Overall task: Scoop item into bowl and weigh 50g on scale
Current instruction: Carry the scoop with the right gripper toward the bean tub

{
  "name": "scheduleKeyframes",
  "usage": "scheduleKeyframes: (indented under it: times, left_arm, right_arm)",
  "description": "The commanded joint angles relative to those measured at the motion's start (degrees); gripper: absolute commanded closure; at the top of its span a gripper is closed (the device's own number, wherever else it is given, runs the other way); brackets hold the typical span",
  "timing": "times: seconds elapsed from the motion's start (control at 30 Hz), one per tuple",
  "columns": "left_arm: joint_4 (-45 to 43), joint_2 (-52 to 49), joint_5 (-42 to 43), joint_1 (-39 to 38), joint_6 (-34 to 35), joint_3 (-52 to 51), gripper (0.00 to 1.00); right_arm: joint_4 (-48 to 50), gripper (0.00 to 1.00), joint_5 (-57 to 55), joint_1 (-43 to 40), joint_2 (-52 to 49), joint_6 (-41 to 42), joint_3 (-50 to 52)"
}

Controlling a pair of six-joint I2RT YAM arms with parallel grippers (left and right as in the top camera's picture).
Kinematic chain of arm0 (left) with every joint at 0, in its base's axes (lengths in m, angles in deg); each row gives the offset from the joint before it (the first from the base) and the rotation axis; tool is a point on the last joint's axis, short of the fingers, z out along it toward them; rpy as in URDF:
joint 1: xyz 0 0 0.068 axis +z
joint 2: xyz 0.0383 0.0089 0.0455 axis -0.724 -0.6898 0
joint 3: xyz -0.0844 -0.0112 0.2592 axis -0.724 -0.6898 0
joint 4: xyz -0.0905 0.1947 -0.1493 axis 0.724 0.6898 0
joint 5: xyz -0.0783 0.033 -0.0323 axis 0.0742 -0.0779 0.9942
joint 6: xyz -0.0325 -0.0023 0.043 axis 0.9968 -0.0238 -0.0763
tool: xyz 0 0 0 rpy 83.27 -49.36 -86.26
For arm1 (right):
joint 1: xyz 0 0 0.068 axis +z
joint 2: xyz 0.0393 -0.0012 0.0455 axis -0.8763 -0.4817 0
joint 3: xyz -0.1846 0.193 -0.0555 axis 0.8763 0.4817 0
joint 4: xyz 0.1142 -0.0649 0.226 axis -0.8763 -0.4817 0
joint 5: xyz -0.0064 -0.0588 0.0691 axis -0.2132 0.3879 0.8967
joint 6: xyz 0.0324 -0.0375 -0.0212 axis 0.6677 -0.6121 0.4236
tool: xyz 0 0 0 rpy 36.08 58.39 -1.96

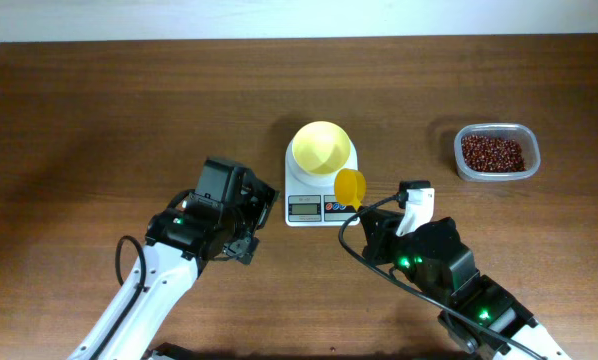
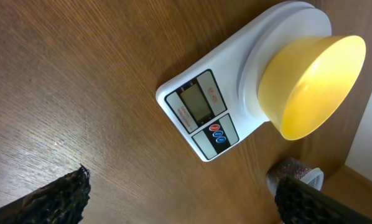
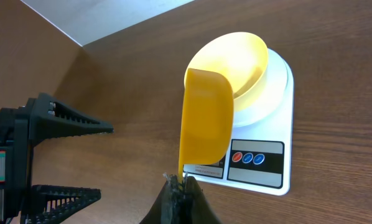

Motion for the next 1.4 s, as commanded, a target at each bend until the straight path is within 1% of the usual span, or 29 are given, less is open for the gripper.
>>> scheduleKeyframes:
  times: [0.0,0.07,0.17,0.2,0.23,0.27,0.3,0.33,0.4,0.43,0.53,0.57,0.63,0.67,0.73,0.77,0.8,0.83,0.9,1.0,1.03,1.1,1.23,1.37]
  left_arm:
    - [-2.0,-0.3,-0.9,-0.3,-10.4,0.3,0.01]
    - [-8.0,-0.3,-0.6,-0.3,-24.0,0.3,0.01]
    - [-10.0,-0.3,-0.9,-0.3,-32.4,0.4,0.01]
    - [-10.7,-0.3,-1.1,0.0,-38.9,0.4,0.01]
    - [-10.8,-0.2,-1.2,0.2,-41.5,0.4,0.01]
    - [-10.7,-0.1,-1.1,0.8,-46.7,0.6,0.01]
    - [-10.7,0.1,-1.2,1.0,-50.4,0.9,0.0]
    - [-10.6,0.3,-1.3,1.0,-53.7,1.5,0.02]
    - [-10.5,1.0,-1.4,1.0,-58.0,2.8,0.01]
    - [-10.5,2.0,-3.2,1.0,-59.0,3.4,0.01]
    - [-10.5,4.1,-6.8,1.0,-59.0,3.4,0.01]
    - [-10.5,4.0,-7.4,1.0,-59.0,3.4,0.01]
    - [-10.5,4.0,-7.4,1.0,-58.9,3.4,0.01]
    - [-10.5,4.0,-7.4,1.0,-59.0,3.4,0.01]
    - [-10.5,4.0,-7.4,1.0,-58.9,3.4,0.01]
    - [-10.6,4.0,-7.4,1.0,-58.9,3.4,0.01]
    - [-10.6,4.0,-7.4,1.0,-58.9,3.4,0.01]
    - [-10.6,4.0,-7.4,1.0,-59.0,3.4,0.01]
    - [-10.5,4.0,-7.4,1.0,-59.0,3.4,0.01]
    - [-10.5,4.0,-7.4,1.0,-58.9,3.4,0.01]
    - [-10.5,4.0,-7.4,1.0,-58.9,3.4,0.01]
    - [-10.5,4.0,-7.4,1.0,-58.9,3.4,0.01]
    - [-10.7,4.0,-7.4,1.0,-58.9,3.4,0.01]
    - [-10.7,4.0,-7.4,1.0,-58.9,3.4,0.01]
  right_arm:
    - [0.2,0.96,-1.3,0.3,0.6,-0.4,-0.1]
    - [0.2,0.96,-1.0,0.3,0.6,-0.4,-0.1]
    - [0.3,0.96,-1.1,0.3,0.6,-0.4,-0.1]
    - [0.3,0.96,-1.5,0.3,0.6,-0.5,-0.1]
    - [0.5,0.96,-1.6,0.3,0.6,-0.5,-0.1]
    - [0.6,0.96,-2.9,0.3,0.6,-0.4,-0.1]
    - [0.6,0.96,-4.5,0.3,0.6,-0.4,-0.1]
    - [0.7,0.96,-5.6,0.3,0.6,-0.4,-0.1]
    - [0.6,0.96,-6.0,0.3,0.6,-0.4,-0.1]
    - [0.4,0.96,-5.9,0.3,0.6,-0.5,-0.1]
    - [0.4,0.96,-6.0,0.3,2.2,-0.5,-0.1]
    - [0.4,0.96,-6.9,0.3,2.2,-3.6,-0.1]
    - [-0.3,0.96,-11.8,0.3,2.1,-4.1,-0.1]
    - [-0.2,0.96,-13.2,0.3,2.2,-6.0,-0.2]
    - [-0.3,0.96,-13.5,0.2,2.5,-11.0,-1.6]
    - [-0.8,0.96,-14.3,0.2,2.5,-11.8,-2.1]
    - [-3.6,0.96,-18.4,0.2,2.5,-11.8,-3.6]
    - [-5.3,0.96,-19.9,0.2,2.5,-11.8,-4.5]
    - [-13.1,0.96,-25.3,0.2,2.5,-11.8,-9.0]
    - [-20.0,0.96,-28.4,-1.0,2.5,-11.8,-14.0]
    - [-23.8,0.96,-27.9,-4.7,2.5,-11.7,-15.8]
    - [-27.3,0.96,-26.9,-9.0,2.5,-11.5,-17.5]
    - [-30.7,0.96,-15.8,-19.6,1.7,-11.5,-18.8]
    - [-35.6,0.96,-7.5,-30.2,-2.4,-11.6,-19.0]
